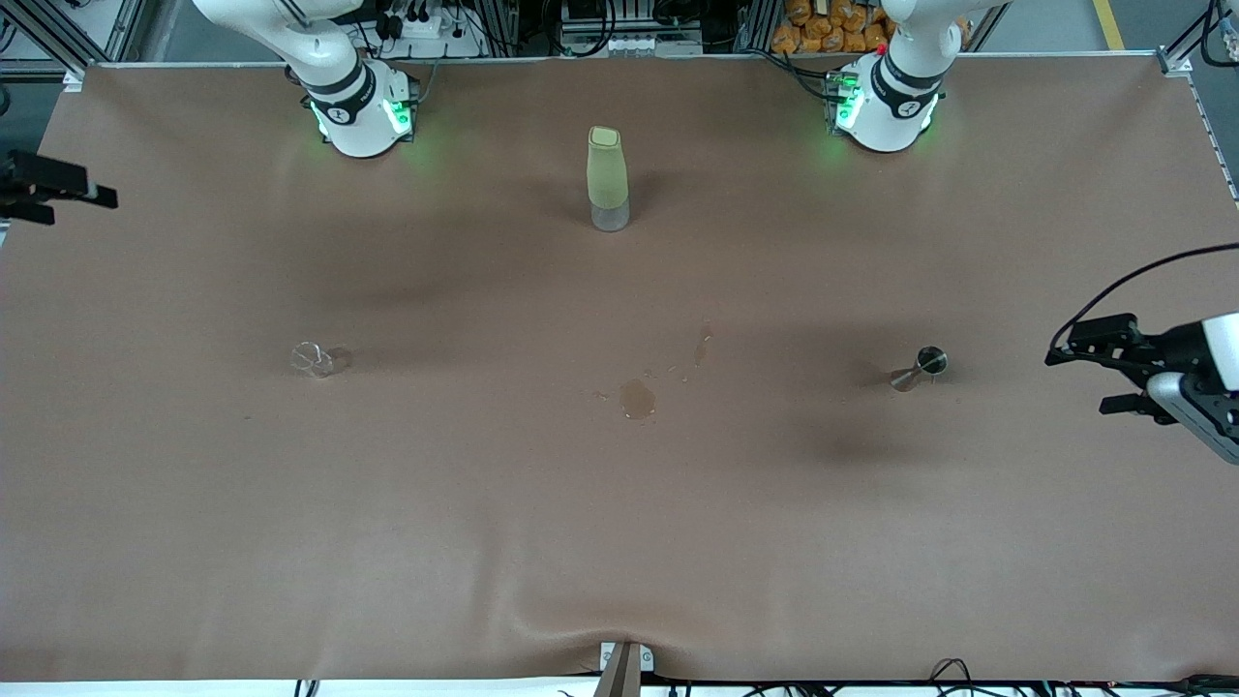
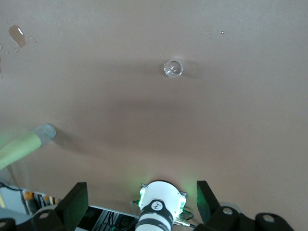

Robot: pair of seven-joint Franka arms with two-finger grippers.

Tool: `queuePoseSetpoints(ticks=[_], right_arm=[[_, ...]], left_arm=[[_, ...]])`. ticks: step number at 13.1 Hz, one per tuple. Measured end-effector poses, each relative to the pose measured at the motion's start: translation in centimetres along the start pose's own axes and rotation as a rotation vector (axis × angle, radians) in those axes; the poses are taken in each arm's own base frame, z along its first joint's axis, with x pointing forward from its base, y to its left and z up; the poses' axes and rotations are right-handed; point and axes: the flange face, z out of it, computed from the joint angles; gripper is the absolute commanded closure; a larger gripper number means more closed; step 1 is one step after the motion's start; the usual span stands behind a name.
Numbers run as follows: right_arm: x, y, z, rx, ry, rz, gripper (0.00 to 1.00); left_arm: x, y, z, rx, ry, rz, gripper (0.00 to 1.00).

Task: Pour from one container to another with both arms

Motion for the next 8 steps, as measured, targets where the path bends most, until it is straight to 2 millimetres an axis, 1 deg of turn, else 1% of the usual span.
queuePoseSetpoints(ticks=[1, 2, 4, 5, 6, 7, 8], right_arm=[[-0.3, -1.4, -0.3, -0.02, 0.005, 0.02, 0.0], [-0.4, -2.4, -0.4, -0.043, 0.005, 0.039, 0.0], [-0.3, -3.5, -0.3, -0.077, 0.003, 0.053, 0.0], [-0.2, -3.8, -0.3, -0.084, 0.005, 0.052, 0.0], [-0.2, -3.9, -0.3, -0.092, 0.006, 0.053, 0.0], [-0.2, -3.8, -0.3, -0.101, 0.007, 0.058, 0.0], [-0.2, -3.7, -0.4, -0.105, 0.008, 0.063, 0.0]], left_arm=[[0.6, 2.3, -1.1, 0.041, -0.011, -0.056, 0.0], [1.1, 4.5, -2.0, 0.072, -0.014, -0.118, 0.0], [1.8, 8.4, -3.8, 0.131, -0.003, -0.195, 0.0], [2.2, 10.1, -4.3, 0.171, -0.003, -0.215, 0.0], [2.4, 11.3, -4.7, 0.207, -0.002, -0.23, 0.0], [2.3, 11.6, -5.1, 0.219, 0.002, -0.239, 0.0], [2.0, 11.1, -5.5, 0.226, 0.008, -0.254, 0.0]])
